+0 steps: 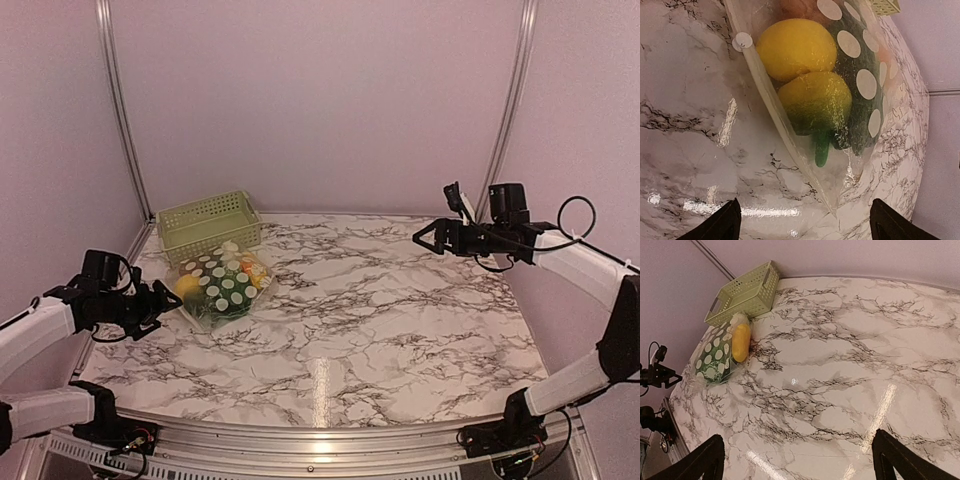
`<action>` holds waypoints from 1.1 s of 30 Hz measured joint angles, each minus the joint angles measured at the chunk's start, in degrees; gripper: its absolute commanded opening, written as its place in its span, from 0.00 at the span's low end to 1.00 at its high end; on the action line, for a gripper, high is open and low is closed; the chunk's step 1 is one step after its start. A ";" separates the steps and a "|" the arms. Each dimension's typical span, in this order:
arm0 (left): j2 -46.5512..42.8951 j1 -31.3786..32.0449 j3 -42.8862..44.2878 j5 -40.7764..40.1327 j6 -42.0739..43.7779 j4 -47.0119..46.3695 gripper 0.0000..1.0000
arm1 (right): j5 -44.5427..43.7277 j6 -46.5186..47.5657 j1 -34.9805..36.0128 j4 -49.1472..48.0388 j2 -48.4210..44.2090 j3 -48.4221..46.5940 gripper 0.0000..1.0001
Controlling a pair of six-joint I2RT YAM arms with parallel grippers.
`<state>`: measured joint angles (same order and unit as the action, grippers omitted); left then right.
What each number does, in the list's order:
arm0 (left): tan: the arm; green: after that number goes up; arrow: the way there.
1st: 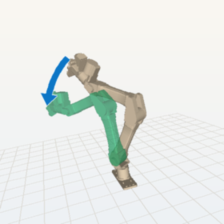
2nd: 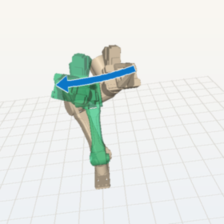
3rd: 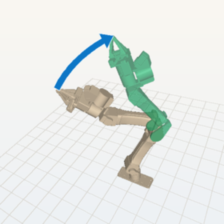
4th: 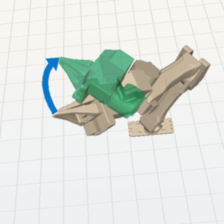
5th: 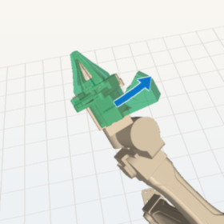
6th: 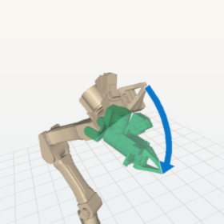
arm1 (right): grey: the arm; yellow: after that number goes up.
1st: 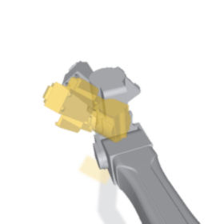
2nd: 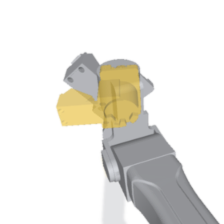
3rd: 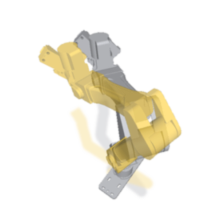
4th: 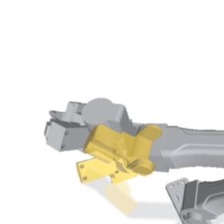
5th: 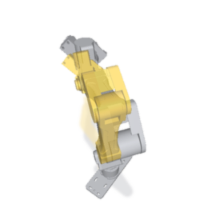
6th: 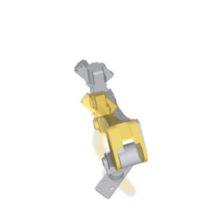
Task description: Open the zip-top bag and remove the fake food
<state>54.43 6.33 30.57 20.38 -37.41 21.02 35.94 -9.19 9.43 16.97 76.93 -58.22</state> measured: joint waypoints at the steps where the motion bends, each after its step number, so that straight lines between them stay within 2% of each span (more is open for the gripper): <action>1: 0.09 -0.26 -1.27 0.50 -0.81 -1.49 0.86 | 0.07 0.02 0.00 -0.04 0.20 0.00 1.00; 12: 13.05 -1.79 -3.87 2.23 -7.69 -18.01 0.54 | 0.94 0.04 0.04 0.02 2.27 0.00 1.00; 21: 22.21 -4.00 -3.69 1.64 -9.68 -26.45 0.41 | 0.98 0.04 0.04 0.07 2.86 -0.11 1.00; 27: 28.06 -4.28 -3.52 1.84 -10.60 -32.26 0.27 | 1.01 0.11 0.07 0.33 3.32 -0.35 1.00; 33: 29.88 -4.28 -3.43 2.25 -11.76 -37.97 0.15 | 1.03 0.46 0.04 0.66 3.56 -1.64 1.00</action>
<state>84.31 2.04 27.14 22.63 -49.17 -16.95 36.97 -8.73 9.47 17.63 80.49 -59.86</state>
